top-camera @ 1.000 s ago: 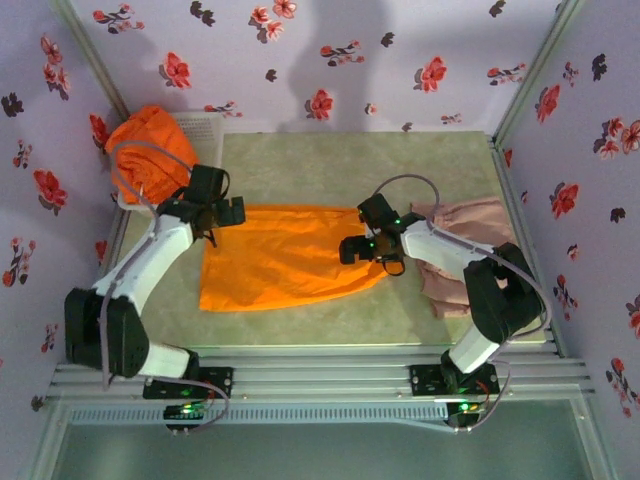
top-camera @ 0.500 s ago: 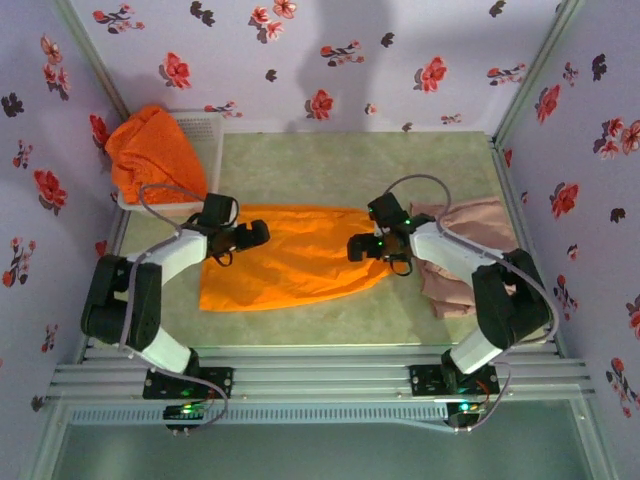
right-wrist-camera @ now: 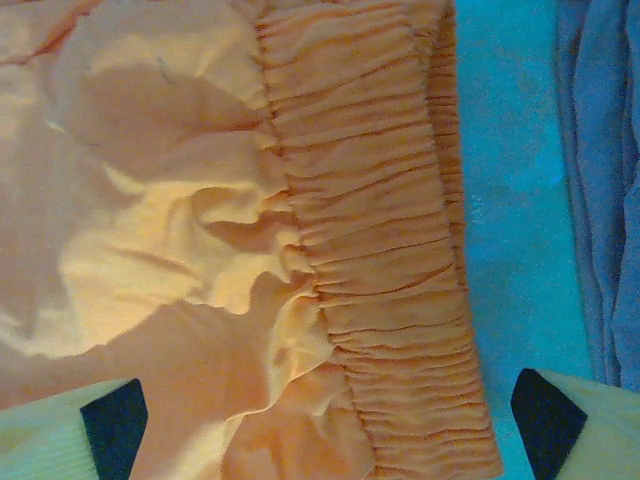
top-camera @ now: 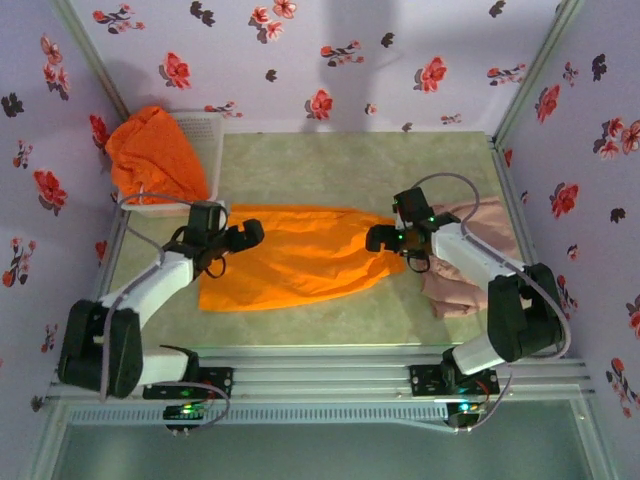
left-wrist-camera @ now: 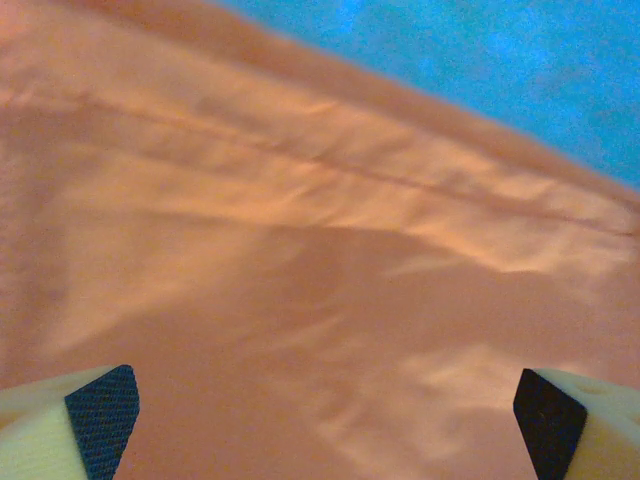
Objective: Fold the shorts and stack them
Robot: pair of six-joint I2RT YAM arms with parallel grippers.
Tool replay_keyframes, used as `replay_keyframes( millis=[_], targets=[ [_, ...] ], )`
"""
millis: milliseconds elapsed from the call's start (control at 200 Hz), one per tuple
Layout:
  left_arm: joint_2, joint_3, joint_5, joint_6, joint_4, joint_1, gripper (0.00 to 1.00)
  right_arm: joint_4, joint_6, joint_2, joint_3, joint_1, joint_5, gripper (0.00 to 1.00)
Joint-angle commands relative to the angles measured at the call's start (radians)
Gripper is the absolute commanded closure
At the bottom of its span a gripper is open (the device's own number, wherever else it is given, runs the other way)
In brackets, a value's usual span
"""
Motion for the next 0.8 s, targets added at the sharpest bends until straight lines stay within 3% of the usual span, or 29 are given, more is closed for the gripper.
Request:
replay_keyframes(
  millis=[0,565,795],
  targets=[
    [-0.035,-0.051,0.015,-0.038,0.021,-0.038,0.01,-0.029,-0.006,0.064,0.042,-0.015,-0.021,0.06],
    [-0.050,-0.151,0.016,-0.062,0.077,-0.049,0.01,0.006,-0.038,0.290,0.093,-0.062,-0.086,0.24],
    [-0.149,-0.180,0.008,-0.054,0.089,-0.050,0.01,0.008,-0.038,0.342,0.089,-0.061,-0.113,0.62]
  ],
)
